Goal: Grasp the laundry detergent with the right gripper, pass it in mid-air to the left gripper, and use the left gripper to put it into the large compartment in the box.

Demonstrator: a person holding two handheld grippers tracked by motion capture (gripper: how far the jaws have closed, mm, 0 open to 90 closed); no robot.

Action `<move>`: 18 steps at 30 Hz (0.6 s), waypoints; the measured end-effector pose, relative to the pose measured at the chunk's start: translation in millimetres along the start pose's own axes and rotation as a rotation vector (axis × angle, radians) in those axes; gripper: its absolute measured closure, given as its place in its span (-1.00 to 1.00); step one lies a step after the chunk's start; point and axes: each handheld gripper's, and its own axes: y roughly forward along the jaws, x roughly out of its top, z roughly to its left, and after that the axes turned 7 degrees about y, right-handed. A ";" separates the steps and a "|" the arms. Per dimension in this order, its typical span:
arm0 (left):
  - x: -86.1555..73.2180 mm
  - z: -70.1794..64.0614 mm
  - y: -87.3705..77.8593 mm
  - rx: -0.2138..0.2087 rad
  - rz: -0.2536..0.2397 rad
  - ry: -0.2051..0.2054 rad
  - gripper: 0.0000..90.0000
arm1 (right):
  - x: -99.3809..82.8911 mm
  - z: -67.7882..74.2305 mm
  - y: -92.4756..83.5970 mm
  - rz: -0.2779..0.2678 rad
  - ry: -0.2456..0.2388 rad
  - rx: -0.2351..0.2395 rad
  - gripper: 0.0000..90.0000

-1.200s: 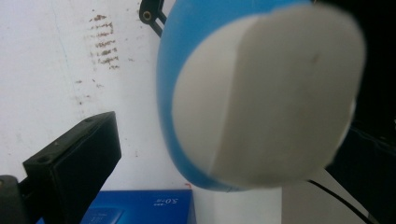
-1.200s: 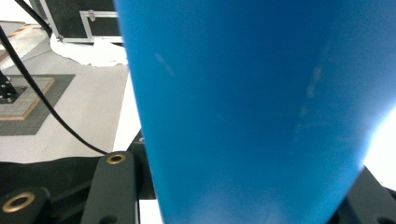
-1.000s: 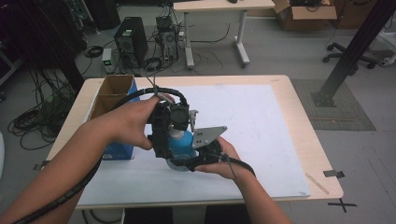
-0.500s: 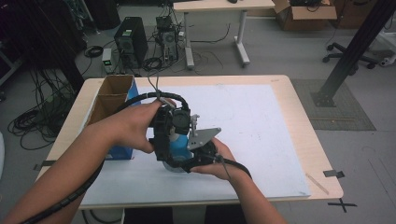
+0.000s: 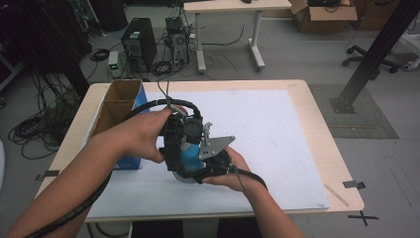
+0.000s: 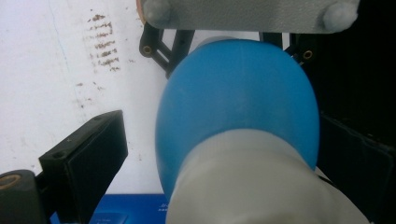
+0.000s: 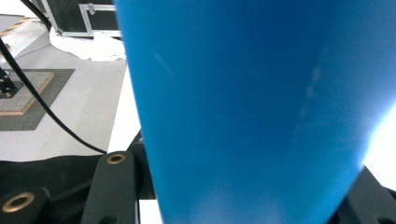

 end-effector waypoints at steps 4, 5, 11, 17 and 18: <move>-0.4 -0.4 -0.1 0.006 0.000 0.000 -0.84 | 0.7 0.2 -0.1 0.000 0.004 0.002 0.00; -0.5 -0.3 -0.1 0.007 0.000 0.001 -0.82 | 0.9 0.3 0.0 0.001 0.004 0.003 0.00; -1.0 0.0 -0.2 0.002 0.004 -0.001 -0.73 | 1.3 0.3 0.1 0.004 0.002 0.002 0.01; 0.2 -0.3 -0.3 0.005 0.003 0.000 -0.68 | 1.4 0.1 -0.8 0.005 0.002 0.000 0.00; 0.6 -0.3 -0.2 0.005 0.005 0.001 -0.67 | 1.1 0.2 -1.4 0.007 0.004 -0.003 0.00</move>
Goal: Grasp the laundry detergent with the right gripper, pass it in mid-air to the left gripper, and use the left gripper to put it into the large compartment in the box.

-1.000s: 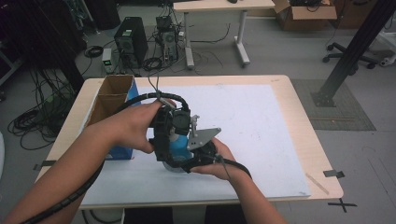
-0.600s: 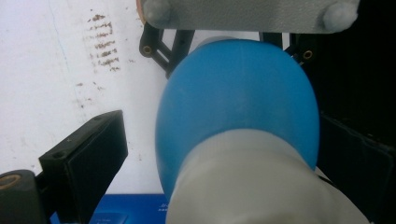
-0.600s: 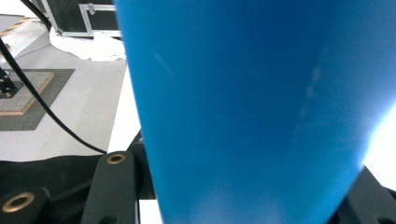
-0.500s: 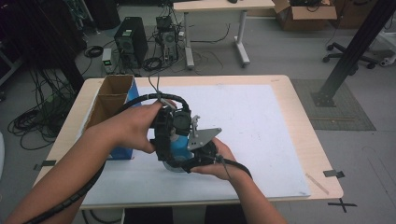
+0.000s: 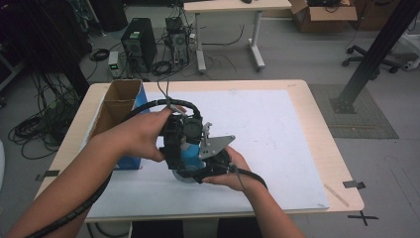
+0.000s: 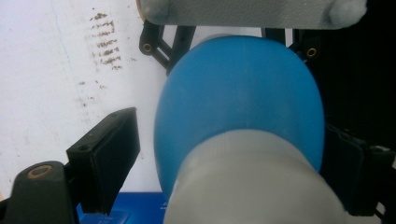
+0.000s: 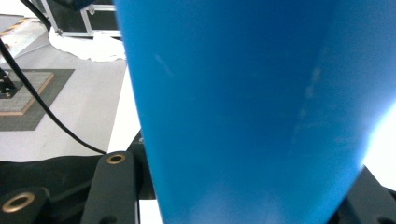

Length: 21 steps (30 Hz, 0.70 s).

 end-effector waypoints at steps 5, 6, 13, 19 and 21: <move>1.4 -0.1 0.7 -0.002 0.004 0.004 -0.61 | 0.3 -0.7 -0.8 -0.005 -0.008 -0.005 0.00; 1.5 -0.1 0.9 -0.001 0.001 0.003 -0.60 | 0.4 -0.7 -0.9 -0.005 -0.009 -0.006 0.00; 1.7 -0.1 -0.2 -0.009 0.009 0.003 -0.51 | 2.5 2.0 -1.8 -0.009 0.000 0.007 0.00; 1.9 -0.8 -1.2 -0.009 0.007 0.002 -0.47 | 1.4 1.3 -1.3 -0.007 0.004 0.005 0.00; 2.1 -1.0 -0.7 -0.007 0.008 0.004 -0.45 | 1.3 1.5 -0.8 -0.008 0.000 0.004 0.00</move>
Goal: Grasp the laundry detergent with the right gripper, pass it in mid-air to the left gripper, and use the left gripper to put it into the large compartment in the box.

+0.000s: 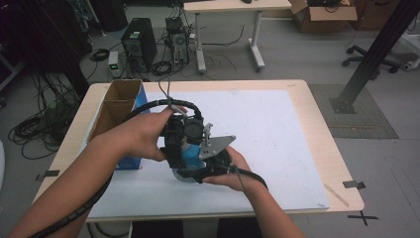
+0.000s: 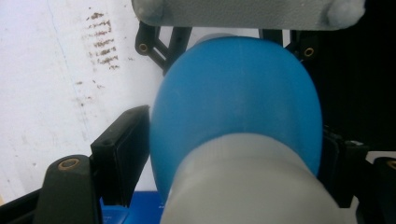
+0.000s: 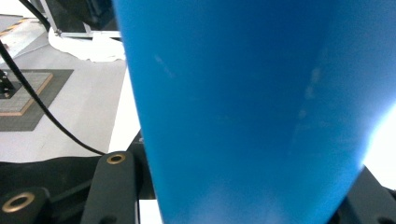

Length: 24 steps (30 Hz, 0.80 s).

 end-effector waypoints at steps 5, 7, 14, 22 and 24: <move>0.3 -1.0 1.3 -0.009 0.001 -0.003 -0.39 | 0.6 0.6 0.0 0.000 0.006 0.000 0.00; 0.3 -1.1 0.9 -0.010 0.003 -0.004 -0.38 | 0.9 0.3 0.1 -0.005 0.001 -0.001 0.00; 0.3 -1.4 -0.4 -0.013 0.004 -0.004 -0.19 | 1.4 1.1 0.4 0.000 0.002 -0.006 0.00; 1.0 -1.6 -0.6 -0.004 0.028 0.007 -0.16 | 1.9 1.0 1.0 -0.006 0.002 -0.009 0.00; 1.5 -2.0 -0.5 -0.001 0.032 0.007 -0.16 | 1.8 1.3 1.0 -0.004 0.005 -0.008 0.01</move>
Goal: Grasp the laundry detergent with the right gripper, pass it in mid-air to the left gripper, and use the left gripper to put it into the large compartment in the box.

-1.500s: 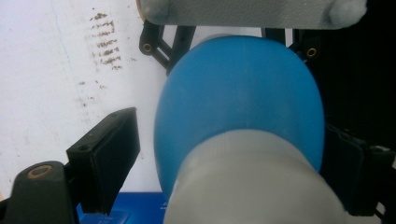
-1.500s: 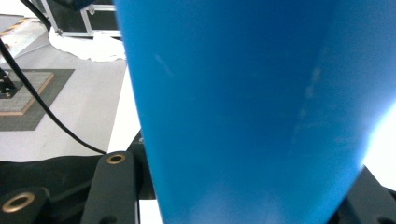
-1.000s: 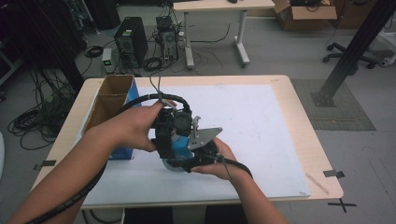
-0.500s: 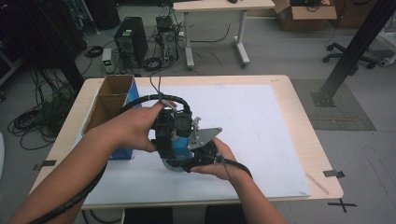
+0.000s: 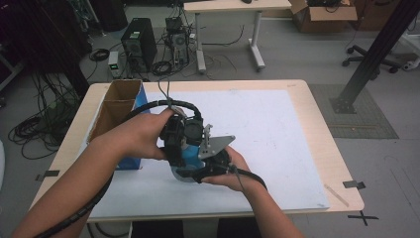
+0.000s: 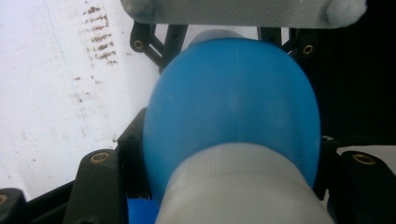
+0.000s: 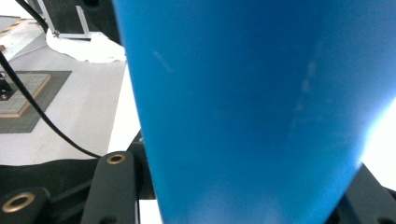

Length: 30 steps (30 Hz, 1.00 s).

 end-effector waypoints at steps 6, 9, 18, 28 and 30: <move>4.0 -2.5 -2.9 0.016 0.029 0.000 -0.15 | 0.2 1.4 0.5 -0.017 -0.016 -0.018 -0.03; 5.1 -2.3 -5.2 0.016 0.033 -0.003 -0.15 | 0.4 1.8 0.1 -0.031 -0.018 -0.022 -0.04; 7.6 -1.8 -9.7 0.028 0.038 -0.002 -0.15 | 0.3 3.0 -1.1 -0.064 -0.010 -0.023 -0.16; 6.5 -2.2 -13.9 0.020 0.065 -0.011 -0.15 | -3.2 4.3 -4.4 -0.105 0.032 -0.045 -0.50; 5.9 -1.5 -13.8 0.020 0.068 -0.016 -0.15 | -3.3 5.1 -5.6 -0.120 0.051 -0.039 -0.58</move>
